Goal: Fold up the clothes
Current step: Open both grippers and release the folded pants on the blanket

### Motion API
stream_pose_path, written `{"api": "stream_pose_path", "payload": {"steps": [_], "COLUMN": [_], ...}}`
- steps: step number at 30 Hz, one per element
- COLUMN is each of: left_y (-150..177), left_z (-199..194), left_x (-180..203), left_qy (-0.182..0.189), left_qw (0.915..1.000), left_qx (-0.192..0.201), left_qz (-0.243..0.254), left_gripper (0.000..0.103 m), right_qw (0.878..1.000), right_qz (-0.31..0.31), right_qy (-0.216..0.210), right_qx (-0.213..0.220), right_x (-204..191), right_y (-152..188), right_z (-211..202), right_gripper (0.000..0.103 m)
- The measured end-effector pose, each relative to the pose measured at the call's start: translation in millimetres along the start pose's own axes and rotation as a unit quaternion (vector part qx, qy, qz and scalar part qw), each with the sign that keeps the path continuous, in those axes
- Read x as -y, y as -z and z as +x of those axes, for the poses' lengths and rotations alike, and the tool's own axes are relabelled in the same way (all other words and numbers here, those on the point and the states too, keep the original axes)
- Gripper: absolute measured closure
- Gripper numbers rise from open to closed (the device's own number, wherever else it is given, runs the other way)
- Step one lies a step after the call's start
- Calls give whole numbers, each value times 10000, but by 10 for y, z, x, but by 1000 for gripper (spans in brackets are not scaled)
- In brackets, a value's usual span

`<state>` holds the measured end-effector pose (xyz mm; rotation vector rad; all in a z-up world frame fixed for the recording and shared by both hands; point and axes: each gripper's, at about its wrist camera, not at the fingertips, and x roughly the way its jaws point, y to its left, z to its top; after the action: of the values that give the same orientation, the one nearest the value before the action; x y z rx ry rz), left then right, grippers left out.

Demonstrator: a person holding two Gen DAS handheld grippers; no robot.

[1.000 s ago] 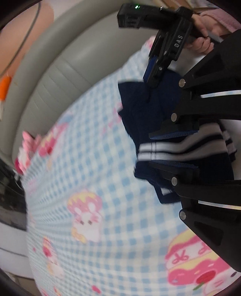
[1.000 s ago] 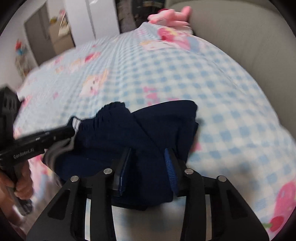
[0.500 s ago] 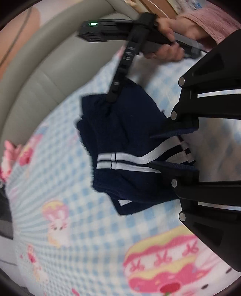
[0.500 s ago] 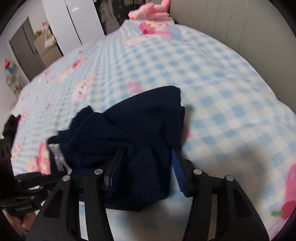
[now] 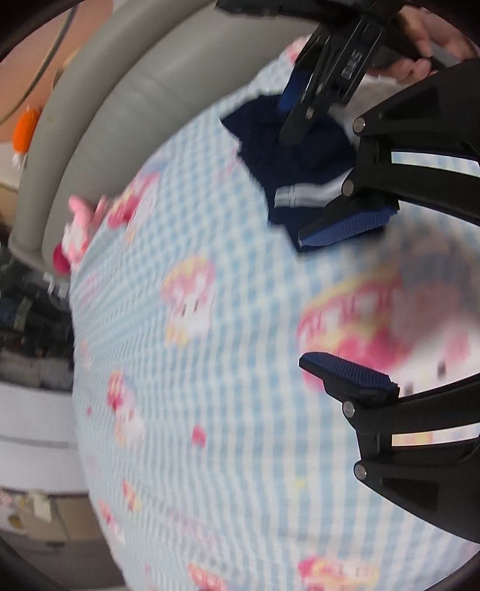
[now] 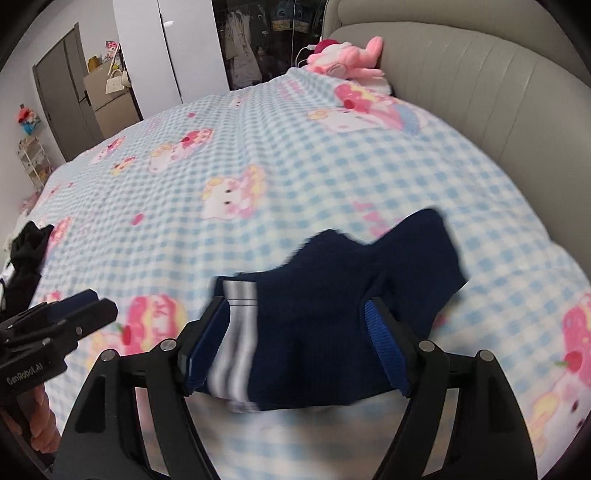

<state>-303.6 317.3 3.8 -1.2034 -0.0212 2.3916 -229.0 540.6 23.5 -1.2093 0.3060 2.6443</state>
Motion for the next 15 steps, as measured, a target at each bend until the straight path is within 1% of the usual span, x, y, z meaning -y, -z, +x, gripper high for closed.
{"api": "stream_pose_path", "payload": {"steps": [2, 4, 8, 10, 12, 15], "left_y": [-12, -16, 37, 74, 133, 231], "left_z": [-136, -304, -538, -657, -773, -858], "left_x": [-217, -492, -836, -946, -1022, -1024], "left_qy": [-200, -288, -379, -407, -383, -422], "left_qw": [9997, 9987, 9970, 9967, 9970, 9982], "left_qx": [75, 175, 245, 280, 292, 294], "left_qz": [-112, -375, -625, -646, -607, -321], "left_gripper": [38, 37, 35, 35, 35, 34], "right_qw": [10000, 9999, 9994, 9990, 9980, 9943], "right_qz": [8, -74, -275, -310, -339, -521], "right_qy": [8, -56, 67, 158, 370, 771], "right_qx": [42, 39, 177, 279, 377, 526], "right_x": [-158, -336, -627, -731, -773, -624], "right_y": [22, 16, -30, -44, -48, -43], "right_z": [-32, -116, -355, -471, -540, -535], "right_gripper": [21, 15, 15, 14, 13, 13]}}
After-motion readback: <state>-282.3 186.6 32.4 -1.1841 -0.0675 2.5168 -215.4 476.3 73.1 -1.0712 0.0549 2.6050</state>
